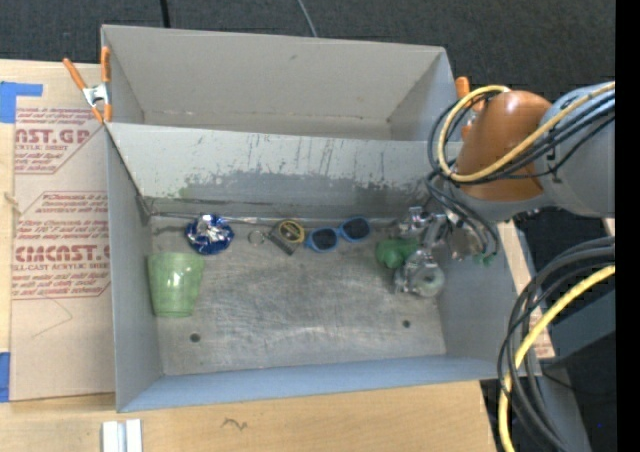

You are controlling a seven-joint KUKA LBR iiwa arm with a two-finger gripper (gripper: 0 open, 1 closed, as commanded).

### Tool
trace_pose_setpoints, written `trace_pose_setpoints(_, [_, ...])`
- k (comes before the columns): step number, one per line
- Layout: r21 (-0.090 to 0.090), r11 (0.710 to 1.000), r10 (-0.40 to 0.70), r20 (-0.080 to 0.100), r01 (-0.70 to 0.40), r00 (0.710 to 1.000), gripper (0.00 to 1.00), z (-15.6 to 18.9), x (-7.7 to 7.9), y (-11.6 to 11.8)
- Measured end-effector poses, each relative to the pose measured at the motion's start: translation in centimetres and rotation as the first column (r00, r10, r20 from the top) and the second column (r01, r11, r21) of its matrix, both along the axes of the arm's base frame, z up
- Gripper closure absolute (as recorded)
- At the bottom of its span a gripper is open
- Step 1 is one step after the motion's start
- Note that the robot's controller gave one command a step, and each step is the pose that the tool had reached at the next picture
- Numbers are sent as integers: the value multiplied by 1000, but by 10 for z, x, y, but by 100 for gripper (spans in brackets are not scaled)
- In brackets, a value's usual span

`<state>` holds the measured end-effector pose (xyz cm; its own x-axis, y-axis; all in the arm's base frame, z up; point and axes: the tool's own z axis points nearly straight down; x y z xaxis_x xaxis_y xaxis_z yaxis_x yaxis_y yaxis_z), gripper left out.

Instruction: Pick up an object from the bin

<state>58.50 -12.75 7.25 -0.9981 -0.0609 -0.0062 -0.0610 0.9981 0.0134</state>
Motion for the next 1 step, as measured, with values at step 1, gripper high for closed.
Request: trace_pose_setpoints(1, [-16, 999, 37, 5, -37, 999, 100, 133, -11, 3])
